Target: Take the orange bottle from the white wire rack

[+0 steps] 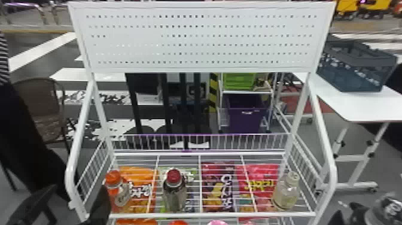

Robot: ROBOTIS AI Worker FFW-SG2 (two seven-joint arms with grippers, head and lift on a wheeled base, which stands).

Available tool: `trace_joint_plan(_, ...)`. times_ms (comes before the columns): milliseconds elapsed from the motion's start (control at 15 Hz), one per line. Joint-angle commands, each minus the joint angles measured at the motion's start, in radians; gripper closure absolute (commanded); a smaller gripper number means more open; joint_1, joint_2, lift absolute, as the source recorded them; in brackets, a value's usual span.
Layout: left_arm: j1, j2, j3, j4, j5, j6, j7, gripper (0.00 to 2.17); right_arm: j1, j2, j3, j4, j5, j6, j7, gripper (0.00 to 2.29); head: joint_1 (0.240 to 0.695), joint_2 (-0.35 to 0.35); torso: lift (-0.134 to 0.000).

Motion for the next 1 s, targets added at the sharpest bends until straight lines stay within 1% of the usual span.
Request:
trace_joint_plan(0, 0.000, -0.002, -0.002, 0.001, 0.000, 0.000, 0.000, 0.09, -0.001, 0.001, 0.000, 0.000, -0.001, 0.001, 0.000, 0.97, 0.499, 0.000, 0.000)
trace_joint_plan(733, -0.003, -0.003, -0.002, 0.004, 0.000, 0.000, 0.000, 0.09, -0.002, 0.001, 0.000, 0.003, -0.001, 0.001, 0.000, 0.97, 0.499, 0.000, 0.000)
trace_joint_plan(933, 0.000, -0.011, -0.032, 0.050, -0.008, -0.025, 0.003, 0.09, -0.004, 0.001, 0.000, 0.005, -0.001, 0.001, 0.000, 0.97, 0.499, 0.000, 0.000)
